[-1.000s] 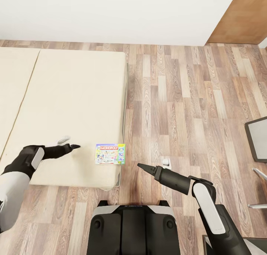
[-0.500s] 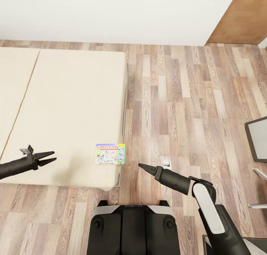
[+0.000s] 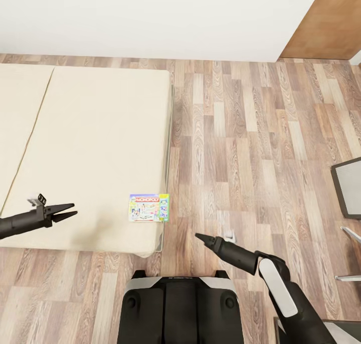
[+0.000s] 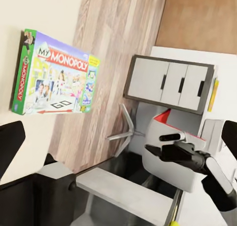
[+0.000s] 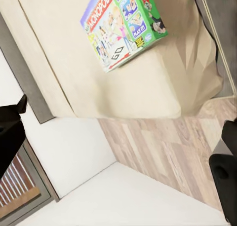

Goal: Put all the toys in the child's room - the three board games (two on the bed and one on the table), the two jigsaw puzzles on the table, and the tennis ball on the table - inside the toy box on the table in the child's room.

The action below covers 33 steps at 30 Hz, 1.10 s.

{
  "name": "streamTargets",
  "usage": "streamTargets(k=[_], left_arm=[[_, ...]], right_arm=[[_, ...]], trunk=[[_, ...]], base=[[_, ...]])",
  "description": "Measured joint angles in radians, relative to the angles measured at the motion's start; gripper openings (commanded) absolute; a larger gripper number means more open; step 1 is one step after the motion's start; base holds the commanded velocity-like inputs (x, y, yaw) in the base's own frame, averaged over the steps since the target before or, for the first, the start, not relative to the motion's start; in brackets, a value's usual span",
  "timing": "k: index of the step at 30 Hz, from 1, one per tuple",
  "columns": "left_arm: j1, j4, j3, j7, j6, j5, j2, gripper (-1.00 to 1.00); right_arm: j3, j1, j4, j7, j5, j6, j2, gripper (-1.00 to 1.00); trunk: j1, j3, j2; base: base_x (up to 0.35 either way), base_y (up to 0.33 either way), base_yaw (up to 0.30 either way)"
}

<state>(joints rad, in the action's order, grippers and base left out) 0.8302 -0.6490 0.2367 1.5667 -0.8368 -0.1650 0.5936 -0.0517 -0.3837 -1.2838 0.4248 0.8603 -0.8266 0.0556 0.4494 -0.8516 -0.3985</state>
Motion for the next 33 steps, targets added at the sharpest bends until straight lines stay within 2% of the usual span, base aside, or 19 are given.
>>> streamTargets(k=[12,18,33], left_arm=[[-0.001,-0.022,0.004,0.000,-0.001,0.000,0.001,1.00],[-0.002,-0.023,0.004,0.000,-0.001,0.000,0.001,1.00],[-0.002,-0.023,0.002,0.000,-0.001,0.000,0.000,1.00]], right_arm=[[-0.001,0.002,0.003,0.001,-0.001,0.021,0.004,1.00],[-0.004,0.002,0.003,0.006,-0.002,0.052,0.005,1.00],[-0.004,0.002,-0.004,0.008,-0.002,0.058,0.007,1.00]], trunk=[[0.000,0.003,0.000],[0.000,0.011,0.000],[0.000,0.036,0.000]], base=[[0.000,0.000,0.000],[0.000,0.000,0.000],[0.000,0.000,0.000]])
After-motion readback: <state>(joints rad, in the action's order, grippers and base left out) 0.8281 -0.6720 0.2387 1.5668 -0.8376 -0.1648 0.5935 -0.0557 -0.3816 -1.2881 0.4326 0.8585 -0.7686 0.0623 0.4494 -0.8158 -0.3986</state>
